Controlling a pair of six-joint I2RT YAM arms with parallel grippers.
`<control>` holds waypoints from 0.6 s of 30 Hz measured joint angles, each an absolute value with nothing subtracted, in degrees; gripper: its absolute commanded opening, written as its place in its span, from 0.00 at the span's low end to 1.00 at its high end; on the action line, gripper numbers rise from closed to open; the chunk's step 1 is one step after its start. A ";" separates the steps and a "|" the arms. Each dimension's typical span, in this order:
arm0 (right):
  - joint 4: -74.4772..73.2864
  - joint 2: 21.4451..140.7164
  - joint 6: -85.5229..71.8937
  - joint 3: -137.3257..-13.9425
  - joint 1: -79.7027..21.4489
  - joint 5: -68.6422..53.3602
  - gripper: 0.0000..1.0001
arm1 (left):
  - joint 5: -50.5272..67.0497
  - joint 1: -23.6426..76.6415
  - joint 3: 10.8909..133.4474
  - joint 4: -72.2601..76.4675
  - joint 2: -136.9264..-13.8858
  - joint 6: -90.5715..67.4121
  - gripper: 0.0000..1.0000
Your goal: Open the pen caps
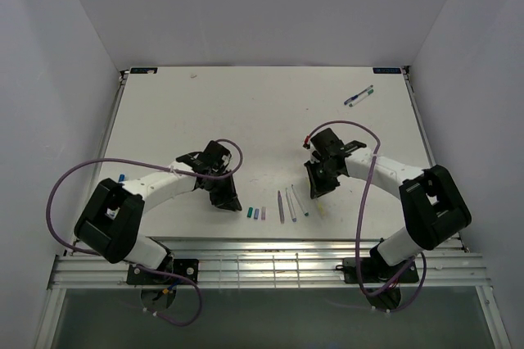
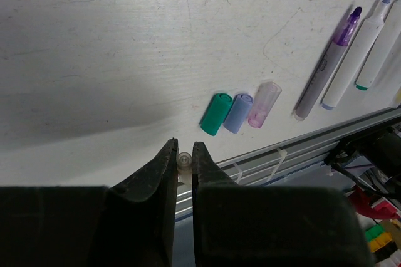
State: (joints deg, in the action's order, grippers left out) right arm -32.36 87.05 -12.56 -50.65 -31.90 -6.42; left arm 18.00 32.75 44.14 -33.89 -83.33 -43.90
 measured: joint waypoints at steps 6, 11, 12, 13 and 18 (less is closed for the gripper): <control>-31.14 89.03 -12.01 -50.54 -31.90 -6.46 0.08 | 18.02 32.77 44.14 -33.32 -85.62 -43.66 0.30; -30.96 89.62 -11.51 -50.54 -31.90 -6.57 0.08 | 18.04 32.82 44.14 -33.06 -86.67 -43.48 0.33; -30.89 89.62 -11.49 -50.54 -31.90 -6.57 0.08 | 18.02 32.84 44.14 -32.97 -86.85 -43.48 0.33; -30.87 89.62 -11.46 -50.54 -31.90 -6.59 0.08 | 18.04 32.86 44.14 -32.93 -87.02 -43.46 0.34; -30.35 90.28 -11.35 -50.54 -31.90 -6.85 0.08 | 18.04 32.86 44.14 -32.91 -87.68 -43.40 0.35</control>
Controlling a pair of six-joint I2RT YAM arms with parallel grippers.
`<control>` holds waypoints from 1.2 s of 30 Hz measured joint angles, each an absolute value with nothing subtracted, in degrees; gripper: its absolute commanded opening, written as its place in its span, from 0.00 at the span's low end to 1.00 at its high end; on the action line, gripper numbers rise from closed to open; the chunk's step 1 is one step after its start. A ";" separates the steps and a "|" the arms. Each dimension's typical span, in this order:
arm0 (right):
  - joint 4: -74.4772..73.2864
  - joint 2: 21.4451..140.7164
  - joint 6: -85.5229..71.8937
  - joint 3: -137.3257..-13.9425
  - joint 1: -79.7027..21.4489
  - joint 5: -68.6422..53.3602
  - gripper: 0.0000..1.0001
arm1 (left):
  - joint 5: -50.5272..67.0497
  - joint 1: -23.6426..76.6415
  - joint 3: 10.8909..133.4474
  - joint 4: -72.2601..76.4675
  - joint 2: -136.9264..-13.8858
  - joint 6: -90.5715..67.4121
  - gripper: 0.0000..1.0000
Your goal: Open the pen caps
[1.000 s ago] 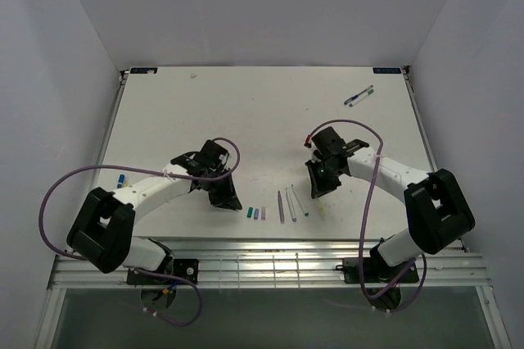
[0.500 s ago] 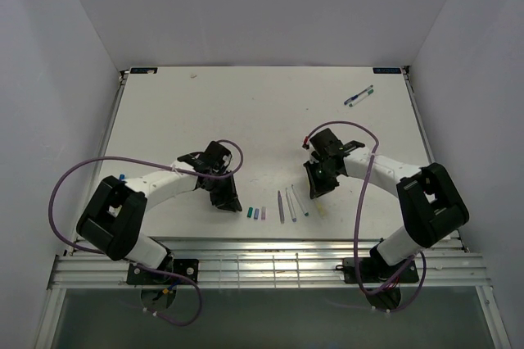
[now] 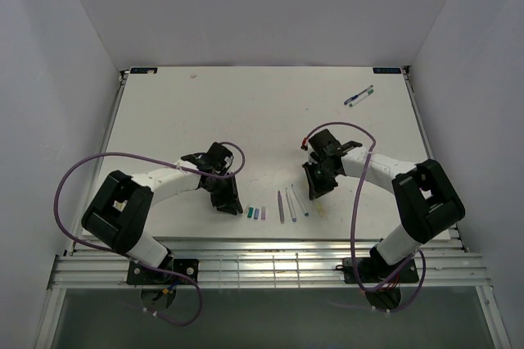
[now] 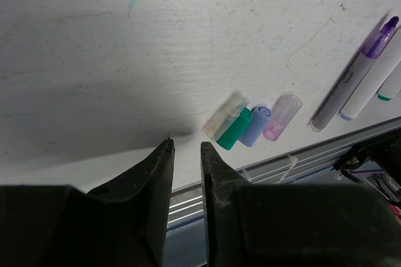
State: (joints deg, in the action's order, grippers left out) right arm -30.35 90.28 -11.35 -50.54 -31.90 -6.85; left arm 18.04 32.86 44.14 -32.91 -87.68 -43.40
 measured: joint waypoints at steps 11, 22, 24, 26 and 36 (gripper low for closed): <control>-29.76 91.20 -11.31 -50.54 -31.90 -7.86 0.18 | 17.98 32.86 44.18 -33.21 -87.00 -43.77 0.39; -29.85 91.22 -11.40 -50.89 -31.90 -8.71 0.44 | 13.52 32.10 50.85 -39.20 -83.66 -43.92 0.48; -29.98 91.22 -11.40 -51.09 -31.90 -8.78 0.45 | 12.58 31.16 52.10 -40.38 -83.66 -43.75 0.50; -30.11 91.22 -11.46 -51.31 -31.90 -8.71 0.48 | 11.55 29.23 53.30 -41.85 -83.55 -43.53 0.51; -35.99 89.93 -12.19 -57.78 -31.90 -8.03 0.53 | 3.29 14.96 59.22 -50.00 -82.00 -42.65 0.54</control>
State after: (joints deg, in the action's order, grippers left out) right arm -35.99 89.93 -12.19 -57.78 -31.90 -8.03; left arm 3.29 14.96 59.22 -50.00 -82.00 -42.65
